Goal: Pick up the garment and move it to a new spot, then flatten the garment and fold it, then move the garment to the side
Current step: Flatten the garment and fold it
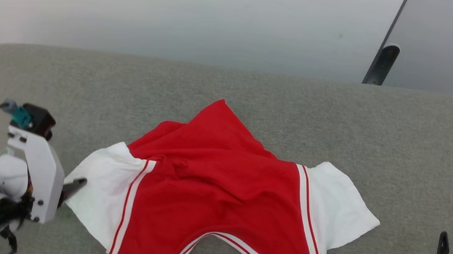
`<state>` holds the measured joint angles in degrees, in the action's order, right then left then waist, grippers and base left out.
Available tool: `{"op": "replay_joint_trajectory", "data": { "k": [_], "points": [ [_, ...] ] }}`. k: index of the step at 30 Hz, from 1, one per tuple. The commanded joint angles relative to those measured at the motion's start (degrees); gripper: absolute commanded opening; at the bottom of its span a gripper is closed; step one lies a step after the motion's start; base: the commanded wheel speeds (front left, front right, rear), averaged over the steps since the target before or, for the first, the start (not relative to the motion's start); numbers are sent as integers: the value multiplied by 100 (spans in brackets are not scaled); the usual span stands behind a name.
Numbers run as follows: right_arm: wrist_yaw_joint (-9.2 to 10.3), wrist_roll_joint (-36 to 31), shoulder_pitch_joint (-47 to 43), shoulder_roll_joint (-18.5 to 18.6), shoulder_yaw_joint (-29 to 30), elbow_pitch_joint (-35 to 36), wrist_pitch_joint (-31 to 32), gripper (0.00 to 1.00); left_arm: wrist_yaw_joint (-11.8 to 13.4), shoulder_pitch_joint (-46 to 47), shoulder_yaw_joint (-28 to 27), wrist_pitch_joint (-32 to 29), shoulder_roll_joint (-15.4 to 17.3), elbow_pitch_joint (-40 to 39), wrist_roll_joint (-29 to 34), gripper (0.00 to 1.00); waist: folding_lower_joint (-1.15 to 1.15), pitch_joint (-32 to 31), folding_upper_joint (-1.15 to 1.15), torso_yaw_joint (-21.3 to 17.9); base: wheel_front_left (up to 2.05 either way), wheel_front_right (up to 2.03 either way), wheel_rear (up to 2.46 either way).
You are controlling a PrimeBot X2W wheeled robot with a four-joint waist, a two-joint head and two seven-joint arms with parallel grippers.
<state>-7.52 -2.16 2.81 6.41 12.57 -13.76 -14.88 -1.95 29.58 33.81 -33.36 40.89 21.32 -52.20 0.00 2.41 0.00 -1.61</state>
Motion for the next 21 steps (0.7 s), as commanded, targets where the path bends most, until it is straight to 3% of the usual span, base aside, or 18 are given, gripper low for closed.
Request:
{"op": "replay_joint_trajectory", "data": {
  "k": [1,21],
  "points": [
    [6,-19,-29,11,-13,65,-28,100,-22,-75,9,-19,15,-23,-33,100,0,-40,0,41,0,0,0],
    [6,13,48,122,-156,445,-27,100,-433,390,303,-59,-314,1297,-61,100,0,433,0,-319,0,0,0]
  ]
}}
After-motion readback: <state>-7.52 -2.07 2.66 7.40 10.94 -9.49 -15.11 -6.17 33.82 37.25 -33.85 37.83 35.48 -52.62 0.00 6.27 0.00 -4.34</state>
